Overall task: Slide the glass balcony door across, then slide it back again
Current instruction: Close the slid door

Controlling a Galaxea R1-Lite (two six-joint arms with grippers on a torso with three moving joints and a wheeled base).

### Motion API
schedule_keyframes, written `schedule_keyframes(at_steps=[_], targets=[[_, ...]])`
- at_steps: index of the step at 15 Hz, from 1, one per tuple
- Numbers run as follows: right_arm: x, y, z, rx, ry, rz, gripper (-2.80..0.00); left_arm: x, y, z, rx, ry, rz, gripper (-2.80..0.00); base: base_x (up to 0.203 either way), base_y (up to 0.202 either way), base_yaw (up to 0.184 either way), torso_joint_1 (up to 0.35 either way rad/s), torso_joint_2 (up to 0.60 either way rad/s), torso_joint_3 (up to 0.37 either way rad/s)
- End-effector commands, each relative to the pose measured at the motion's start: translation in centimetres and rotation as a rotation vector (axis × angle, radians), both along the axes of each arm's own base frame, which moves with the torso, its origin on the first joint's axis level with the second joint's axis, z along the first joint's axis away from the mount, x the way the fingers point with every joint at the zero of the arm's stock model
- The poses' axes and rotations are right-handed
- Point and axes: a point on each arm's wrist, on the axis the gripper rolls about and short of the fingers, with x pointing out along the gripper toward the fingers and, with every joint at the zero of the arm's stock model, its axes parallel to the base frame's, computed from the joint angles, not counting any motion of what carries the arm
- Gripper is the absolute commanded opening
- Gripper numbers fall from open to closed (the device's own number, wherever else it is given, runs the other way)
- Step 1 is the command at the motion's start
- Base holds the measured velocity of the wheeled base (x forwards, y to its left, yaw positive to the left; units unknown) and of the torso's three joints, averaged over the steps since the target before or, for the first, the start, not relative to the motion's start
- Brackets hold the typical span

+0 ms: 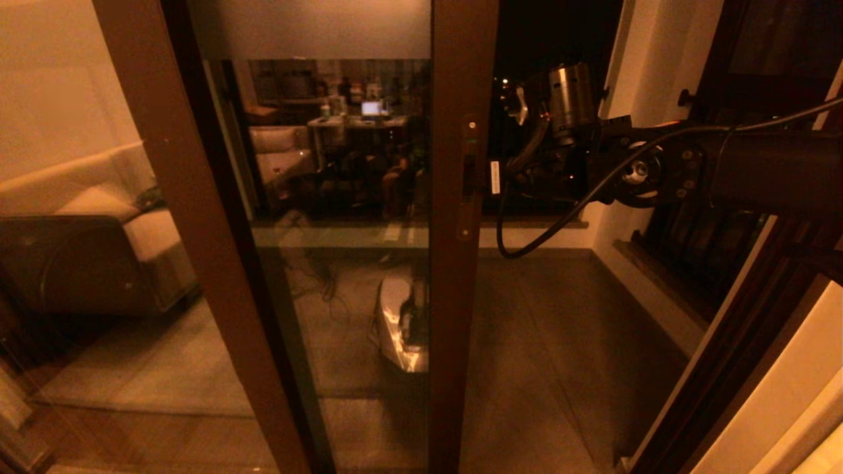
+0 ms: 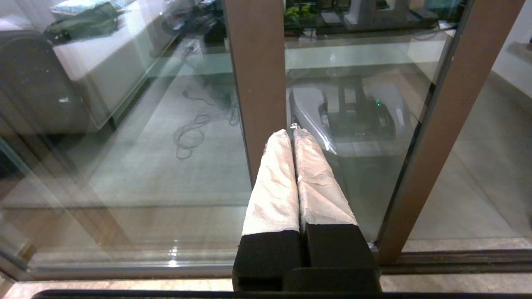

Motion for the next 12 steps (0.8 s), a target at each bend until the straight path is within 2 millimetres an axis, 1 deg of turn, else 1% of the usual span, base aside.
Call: schedule_keyframes(at_steps=[1, 4, 12], targets=[[0.2, -0.3, -0.1, -0.002, 0.001, -0.017, 0.0, 0.0, 0.0, 0.0, 0.001, 0.001, 0.0, -2.8, 0.0, 0.0, 0.0, 0.0, 0.0, 0.0], [0.4, -0.8, -0.1, -0.018, 0.0, -0.024, 0.0, 0.0, 0.0, 0.0, 0.001, 0.001, 0.0, -2.8, 0.0, 0.0, 0.0, 0.0, 0.0, 0.0], [0.4, -1.3, 0.0, -0.018, 0.002, -0.036, 0.0, 0.0, 0.0, 0.0, 0.001, 0.0, 0.0, -2.8, 0.0, 0.0, 0.0, 0.0, 0.0, 0.0]])
